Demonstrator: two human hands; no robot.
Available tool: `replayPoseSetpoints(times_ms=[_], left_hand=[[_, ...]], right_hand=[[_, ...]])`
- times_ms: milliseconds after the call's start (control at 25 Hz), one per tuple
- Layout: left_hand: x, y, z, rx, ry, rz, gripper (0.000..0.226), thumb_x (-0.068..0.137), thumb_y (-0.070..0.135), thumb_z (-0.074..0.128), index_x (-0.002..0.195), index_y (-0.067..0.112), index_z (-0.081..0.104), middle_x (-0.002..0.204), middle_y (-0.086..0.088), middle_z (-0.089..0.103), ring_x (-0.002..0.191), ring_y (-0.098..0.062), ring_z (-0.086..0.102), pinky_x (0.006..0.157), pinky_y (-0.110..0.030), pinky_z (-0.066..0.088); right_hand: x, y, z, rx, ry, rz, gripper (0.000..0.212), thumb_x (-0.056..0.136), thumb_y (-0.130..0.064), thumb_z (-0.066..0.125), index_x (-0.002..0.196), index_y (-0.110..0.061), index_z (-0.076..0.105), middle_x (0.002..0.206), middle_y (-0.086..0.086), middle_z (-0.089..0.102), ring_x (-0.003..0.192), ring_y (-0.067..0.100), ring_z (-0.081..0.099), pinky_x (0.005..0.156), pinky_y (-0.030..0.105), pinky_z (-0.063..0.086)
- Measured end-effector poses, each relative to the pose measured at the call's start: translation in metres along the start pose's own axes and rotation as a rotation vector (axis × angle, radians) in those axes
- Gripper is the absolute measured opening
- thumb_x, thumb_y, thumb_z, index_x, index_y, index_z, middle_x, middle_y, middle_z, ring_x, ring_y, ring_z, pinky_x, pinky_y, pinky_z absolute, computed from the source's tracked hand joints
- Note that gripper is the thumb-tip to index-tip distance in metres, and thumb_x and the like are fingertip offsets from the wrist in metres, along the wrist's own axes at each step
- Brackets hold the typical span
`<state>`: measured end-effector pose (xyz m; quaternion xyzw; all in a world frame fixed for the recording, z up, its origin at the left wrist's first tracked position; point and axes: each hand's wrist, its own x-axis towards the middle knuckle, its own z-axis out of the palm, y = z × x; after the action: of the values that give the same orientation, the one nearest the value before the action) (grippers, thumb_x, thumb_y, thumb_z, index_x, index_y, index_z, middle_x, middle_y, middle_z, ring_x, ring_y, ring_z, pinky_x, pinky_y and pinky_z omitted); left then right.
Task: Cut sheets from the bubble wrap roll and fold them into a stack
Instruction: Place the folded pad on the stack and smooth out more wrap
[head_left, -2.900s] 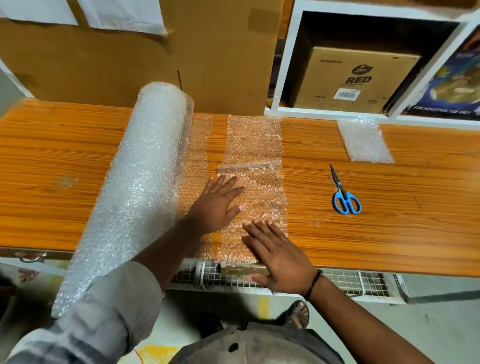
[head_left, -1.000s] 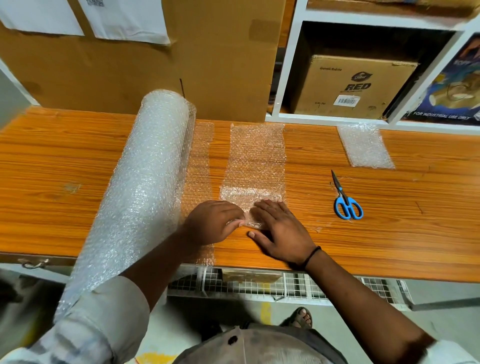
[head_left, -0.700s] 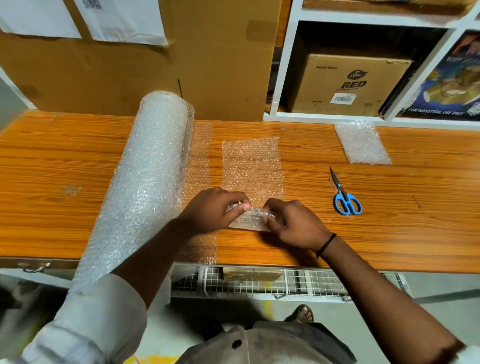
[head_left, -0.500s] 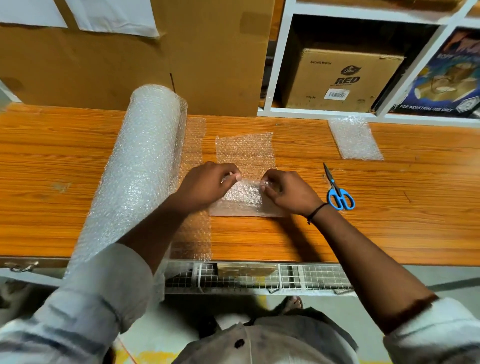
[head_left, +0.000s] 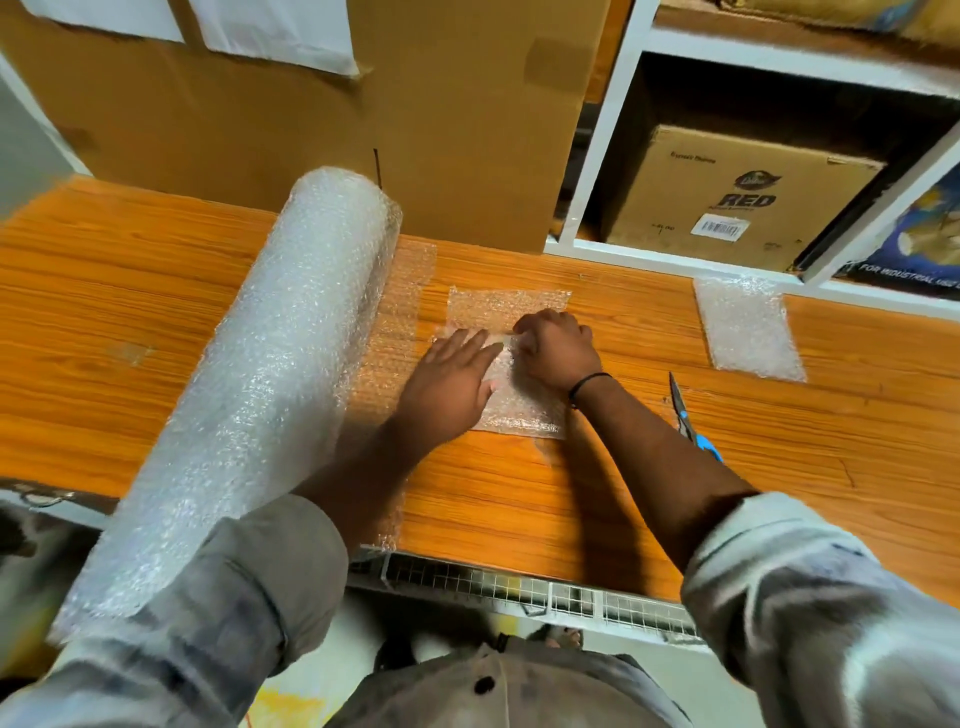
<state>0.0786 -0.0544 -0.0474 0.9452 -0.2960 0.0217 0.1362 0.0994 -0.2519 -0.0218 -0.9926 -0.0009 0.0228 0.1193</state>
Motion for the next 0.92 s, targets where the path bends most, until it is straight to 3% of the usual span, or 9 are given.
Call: replayPoseSetpoints(times_ms=[120, 200, 400, 560, 680, 760, 920], left_hand=[[0.000, -0.005, 0.020, 0.036, -0.122, -0.002, 0.063, 0.109, 0.039, 0.035, 0.164, 0.017, 0.015, 0.172, -0.008, 0.010, 0.159, -0.029, 0.003, 0.127, -0.043, -0.004], [-0.002, -0.011, 0.031, 0.048, -0.136, 0.035, 0.070, 0.105, 0.049, 0.021, 0.165, 0.014, 0.011, 0.172, -0.010, 0.006, 0.159, -0.030, -0.001, 0.125, -0.040, -0.009], [-0.004, -0.019, 0.048, 0.093, -0.114, 0.097, 0.081, 0.102, 0.062, 0.013, 0.165, 0.012, 0.010, 0.172, -0.010, 0.001, 0.158, -0.031, -0.006, 0.128, -0.045, -0.003], [-0.005, -0.020, 0.041, 0.009, -0.144, 0.102, 0.092, 0.096, 0.075, 0.000, 0.165, 0.016, 0.005, 0.172, -0.008, -0.007, 0.158, -0.028, -0.012, 0.128, -0.047, -0.002], [-0.016, -0.024, 0.032, -0.107, -0.030, 0.214, 0.080, 0.098, 0.070, 0.035, 0.160, 0.019, 0.033, 0.171, -0.005, 0.017, 0.159, -0.026, 0.007, 0.129, -0.043, 0.006], [-0.022, -0.030, 0.028, -0.122, 0.039, 0.365, 0.060, 0.096, 0.060, 0.057, 0.143, 0.022, 0.057, 0.158, -0.003, 0.045, 0.151, -0.026, 0.034, 0.124, -0.044, 0.026], [-0.021, -0.038, 0.024, -0.144, 0.129, 0.497, 0.029, 0.099, 0.044, 0.063, 0.112, 0.019, 0.072, 0.133, -0.001, 0.067, 0.127, -0.022, 0.061, 0.100, -0.040, 0.052]], right_hand=[[-0.024, -0.011, 0.019, -0.024, 0.177, -0.101, 0.049, 0.099, -0.023, 0.055, 0.145, -0.008, 0.050, 0.156, 0.018, 0.043, 0.149, 0.038, 0.032, 0.119, 0.056, 0.030], [-0.042, -0.016, 0.037, -0.007, 0.107, -0.172, 0.065, 0.097, -0.026, 0.055, 0.155, -0.004, 0.037, 0.165, 0.020, 0.029, 0.156, 0.037, 0.020, 0.126, 0.054, 0.019], [-0.057, -0.002, 0.060, 0.040, 0.004, -0.115, 0.061, 0.112, -0.036, 0.026, 0.163, -0.004, 0.018, 0.172, 0.015, 0.009, 0.160, 0.028, 0.005, 0.129, 0.040, 0.000], [-0.057, -0.002, 0.061, 0.013, 0.000, -0.130, 0.062, 0.112, -0.039, 0.021, 0.164, -0.007, 0.012, 0.172, 0.013, 0.005, 0.160, 0.026, 0.000, 0.127, 0.036, -0.006], [-0.061, 0.001, 0.057, 0.119, 0.042, -0.139, 0.061, 0.112, -0.039, 0.026, 0.163, -0.007, 0.019, 0.172, 0.011, 0.012, 0.160, 0.025, 0.004, 0.129, 0.036, -0.002], [-0.069, 0.002, 0.057, 0.143, 0.101, -0.200, 0.058, 0.111, -0.037, 0.030, 0.160, -0.006, 0.030, 0.169, 0.013, 0.023, 0.159, 0.026, 0.013, 0.130, 0.044, 0.010], [-0.084, 0.003, 0.058, 0.108, 0.105, -0.313, 0.066, 0.106, -0.050, 0.033, 0.154, -0.007, 0.043, 0.165, 0.012, 0.035, 0.157, 0.025, 0.021, 0.128, 0.043, 0.017]])
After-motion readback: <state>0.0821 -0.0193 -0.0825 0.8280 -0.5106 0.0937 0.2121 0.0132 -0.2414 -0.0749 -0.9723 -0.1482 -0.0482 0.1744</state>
